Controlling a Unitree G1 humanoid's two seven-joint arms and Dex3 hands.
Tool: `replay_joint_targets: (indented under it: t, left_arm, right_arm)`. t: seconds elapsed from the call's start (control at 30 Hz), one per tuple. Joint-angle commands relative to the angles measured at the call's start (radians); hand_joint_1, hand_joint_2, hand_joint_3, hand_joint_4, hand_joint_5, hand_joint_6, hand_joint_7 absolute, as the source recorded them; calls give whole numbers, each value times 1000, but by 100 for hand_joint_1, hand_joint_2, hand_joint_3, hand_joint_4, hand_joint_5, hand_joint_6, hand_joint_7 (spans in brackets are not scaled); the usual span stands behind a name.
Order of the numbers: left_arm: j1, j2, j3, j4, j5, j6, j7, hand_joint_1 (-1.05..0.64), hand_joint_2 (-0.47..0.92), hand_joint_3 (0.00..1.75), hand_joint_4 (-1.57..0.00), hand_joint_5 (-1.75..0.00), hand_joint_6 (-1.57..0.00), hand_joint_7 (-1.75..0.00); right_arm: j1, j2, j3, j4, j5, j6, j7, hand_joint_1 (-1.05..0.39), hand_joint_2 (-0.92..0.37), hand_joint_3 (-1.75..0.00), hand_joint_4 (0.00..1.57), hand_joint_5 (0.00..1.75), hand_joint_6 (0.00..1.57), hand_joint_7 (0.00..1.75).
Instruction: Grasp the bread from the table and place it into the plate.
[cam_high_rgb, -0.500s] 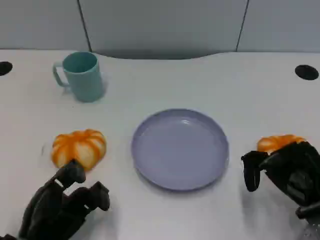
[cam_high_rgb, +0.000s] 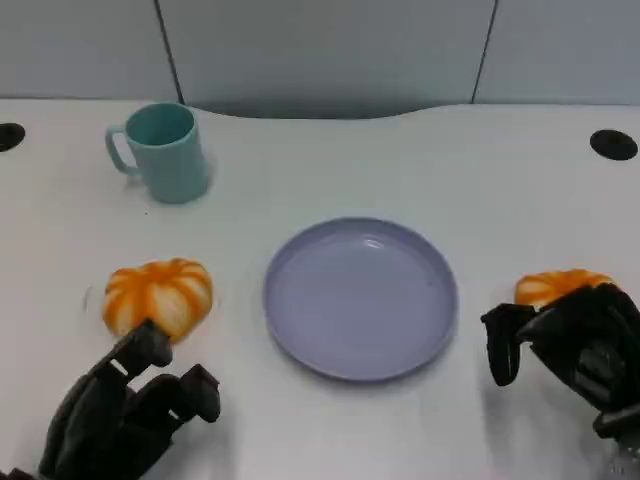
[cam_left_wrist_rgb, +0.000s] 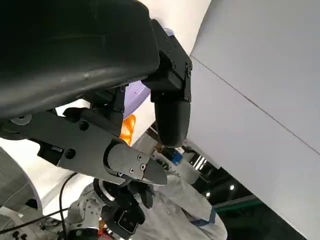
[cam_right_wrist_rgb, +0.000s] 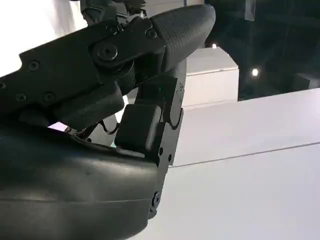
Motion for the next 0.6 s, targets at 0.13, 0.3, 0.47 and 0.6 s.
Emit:
replay_joint_targets:
  t: [0.13,0.3,0.47,0.6]
  left_arm:
    - [2,-11,-27,-12,121,-289,-6,-55,86,3,-43,-120,-57,-84]
    - [-14,6,-21,-93,159,-387,61,-65,87,1,-55,-48,-70,-10]
    - [-88,71,-19,-104,290,-565,155,-72,92,7,-43,-37,-57,-1]
    - [-180,159,-32,-22,504,-787,284,-76,92,6,-35,-23,-44,0]
  right_arm:
    - [-15,-4,-22,2,23,5,6,-51,-91,-1,102,138,138,1]
    - [-16,0,-26,2,17,9,-21,-49,-91,0,105,138,139,2]
    - [-16,-9,-22,10,0,-27,-32,-52,-91,-1,102,138,139,1]
    - [-14,18,-39,10,18,-66,-31,-52,-91,-1,105,136,141,2]
